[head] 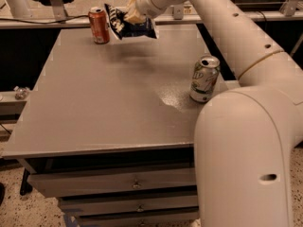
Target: Move blue chip bag near coke can
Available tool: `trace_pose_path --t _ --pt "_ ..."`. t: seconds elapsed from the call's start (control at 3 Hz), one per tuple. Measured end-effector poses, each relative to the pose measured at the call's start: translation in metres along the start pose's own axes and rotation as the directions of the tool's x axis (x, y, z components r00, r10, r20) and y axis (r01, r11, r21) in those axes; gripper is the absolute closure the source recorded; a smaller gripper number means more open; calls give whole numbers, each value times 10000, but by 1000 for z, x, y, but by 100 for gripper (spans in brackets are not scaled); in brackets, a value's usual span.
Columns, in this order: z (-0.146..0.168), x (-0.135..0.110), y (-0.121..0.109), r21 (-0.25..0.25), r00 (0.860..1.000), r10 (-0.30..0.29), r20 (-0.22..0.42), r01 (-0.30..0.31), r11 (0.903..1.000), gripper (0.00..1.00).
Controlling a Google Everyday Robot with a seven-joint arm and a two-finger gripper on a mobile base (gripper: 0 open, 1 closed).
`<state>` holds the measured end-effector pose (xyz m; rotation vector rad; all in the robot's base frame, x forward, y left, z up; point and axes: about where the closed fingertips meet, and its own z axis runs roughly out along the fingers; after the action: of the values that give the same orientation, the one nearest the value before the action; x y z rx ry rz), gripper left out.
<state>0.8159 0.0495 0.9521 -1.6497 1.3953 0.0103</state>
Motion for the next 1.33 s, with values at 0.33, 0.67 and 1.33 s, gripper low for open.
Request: trace_pose_path --t 0.33,0.67,1.33 --pt "22 6 6 -406 9993 -130 -350 116 9991 100" --pt "32 16 7 -564 9974 -208 -692 169 9983 100" --pt "41 28 7 -791 9942 -182 -1056 98 9968 83"
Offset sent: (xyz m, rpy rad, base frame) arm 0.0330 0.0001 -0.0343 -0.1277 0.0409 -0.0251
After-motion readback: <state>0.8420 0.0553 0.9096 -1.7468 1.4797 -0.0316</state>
